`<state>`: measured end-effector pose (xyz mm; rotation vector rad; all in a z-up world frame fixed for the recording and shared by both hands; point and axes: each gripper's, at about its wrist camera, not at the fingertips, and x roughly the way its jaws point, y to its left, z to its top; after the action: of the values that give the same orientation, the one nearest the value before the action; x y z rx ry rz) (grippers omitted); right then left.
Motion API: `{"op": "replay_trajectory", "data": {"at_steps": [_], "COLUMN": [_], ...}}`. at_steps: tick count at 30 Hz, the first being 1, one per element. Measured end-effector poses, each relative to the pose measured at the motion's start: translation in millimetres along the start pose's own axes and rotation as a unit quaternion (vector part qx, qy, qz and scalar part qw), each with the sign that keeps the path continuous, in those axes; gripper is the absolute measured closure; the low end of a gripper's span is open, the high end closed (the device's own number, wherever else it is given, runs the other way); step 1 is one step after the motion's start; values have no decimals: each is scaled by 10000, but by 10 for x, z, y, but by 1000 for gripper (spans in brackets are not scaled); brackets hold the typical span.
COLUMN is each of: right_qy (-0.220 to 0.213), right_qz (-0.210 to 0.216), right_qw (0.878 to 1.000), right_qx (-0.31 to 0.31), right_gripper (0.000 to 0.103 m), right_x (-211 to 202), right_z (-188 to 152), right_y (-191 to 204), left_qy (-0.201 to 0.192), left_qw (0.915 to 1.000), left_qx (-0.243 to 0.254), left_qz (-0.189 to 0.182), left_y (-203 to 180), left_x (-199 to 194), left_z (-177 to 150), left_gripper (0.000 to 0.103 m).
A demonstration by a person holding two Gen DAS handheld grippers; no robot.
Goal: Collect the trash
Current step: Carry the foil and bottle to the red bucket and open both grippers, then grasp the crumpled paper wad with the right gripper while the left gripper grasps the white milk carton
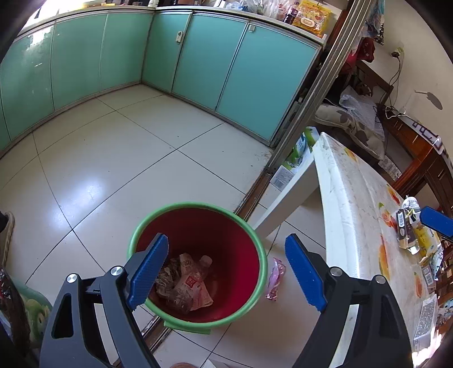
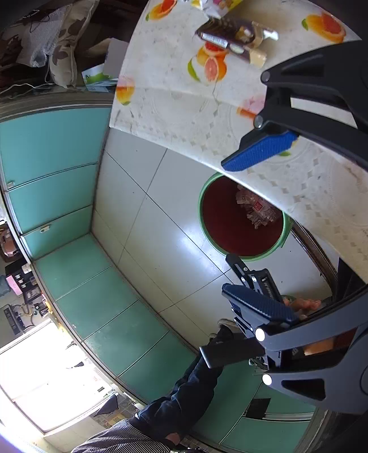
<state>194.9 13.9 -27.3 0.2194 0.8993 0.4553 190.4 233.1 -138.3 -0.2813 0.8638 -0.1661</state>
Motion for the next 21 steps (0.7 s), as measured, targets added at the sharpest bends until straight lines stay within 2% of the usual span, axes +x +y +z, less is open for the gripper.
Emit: {"op": "replay_trajectory", "data": {"at_steps": [3,6,11,13,15,17,21], "right_qy": [-267,-430,-569,-550,-504,-516,-587], "right_qz": [-180,-541,-1534,-2151,-2807,-3247,-3395], "right_qw": [9995,9976,9865,9750,9584,9442,9353], "right_qx": [-28,-18,-15,10,71,222,804], "right_gripper": [20,20,19,17,17,17,16], "right_x": [-418,-828,-1538,-1782,-1999,-2205,-2474], "right_z": [-169,-394,-851,-1068,-1264,-1450,-1748], "right_y": [-110,-334,-836,-1058,-1278,-1504,-1874], "left_qy": [-24,-99,-148,-169,-159,-91,176], "left_qw": [9996,9982,9906,9841,9757,9663,9459], "left_qx": [206,482,1130,1502,1863,2177,2599], "left_qz": [-167,-347,-761,-931,-1141,-1374,-1934], "left_y": [-245,-547,-1232,-1526,-1800,-2067,-2499], "left_x": [-65,-170,-358,-445,-523,-564,-629], "left_z": [-2,-38,-189,-303,-441,-600,-879], "left_gripper": [21,20,15,14,12,11,11]}}
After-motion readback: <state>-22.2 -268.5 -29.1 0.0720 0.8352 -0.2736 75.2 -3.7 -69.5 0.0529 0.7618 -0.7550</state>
